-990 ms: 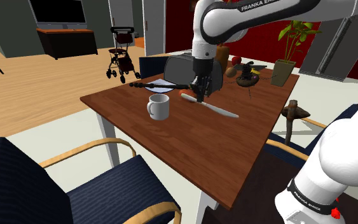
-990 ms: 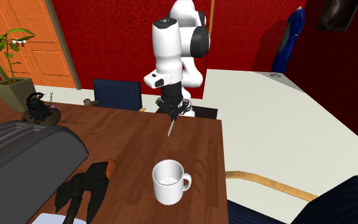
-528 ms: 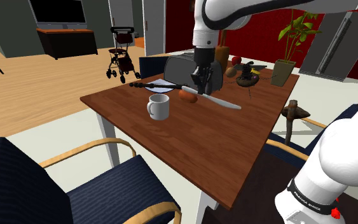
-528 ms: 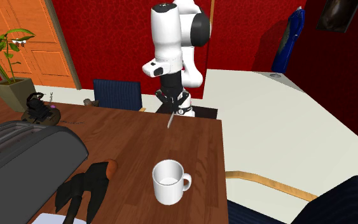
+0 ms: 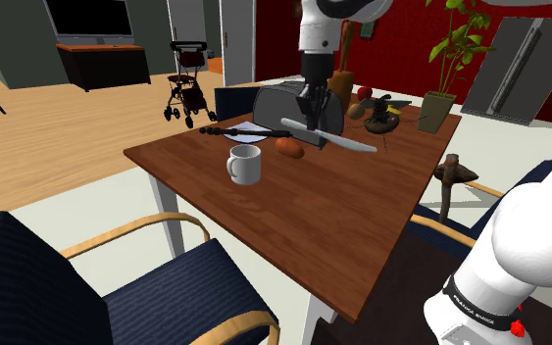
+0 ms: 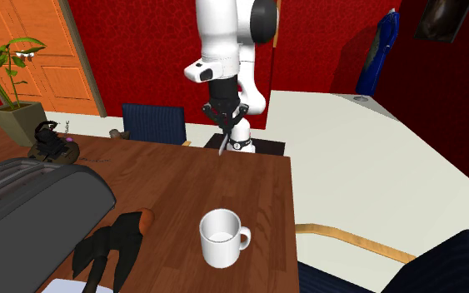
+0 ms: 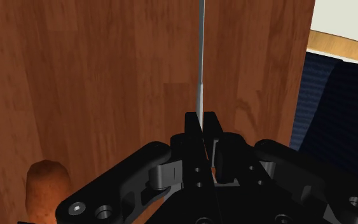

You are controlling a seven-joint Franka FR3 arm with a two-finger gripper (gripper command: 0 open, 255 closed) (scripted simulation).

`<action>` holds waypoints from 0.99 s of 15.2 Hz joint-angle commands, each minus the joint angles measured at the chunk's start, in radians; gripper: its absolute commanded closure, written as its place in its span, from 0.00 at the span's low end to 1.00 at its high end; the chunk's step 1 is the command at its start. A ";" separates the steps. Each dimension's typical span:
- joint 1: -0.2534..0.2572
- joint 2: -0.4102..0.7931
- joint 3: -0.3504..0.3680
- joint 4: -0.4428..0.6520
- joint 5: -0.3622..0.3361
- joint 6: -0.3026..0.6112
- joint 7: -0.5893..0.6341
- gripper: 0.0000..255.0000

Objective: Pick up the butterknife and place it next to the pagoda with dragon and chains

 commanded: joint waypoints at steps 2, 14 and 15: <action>-0.001 0.002 -0.001 0.044 -0.001 -0.043 0.001 1.00; -0.002 0.039 -0.002 0.247 -0.005 -0.209 0.011 1.00; -0.002 0.044 -0.002 0.266 -0.005 -0.223 0.012 1.00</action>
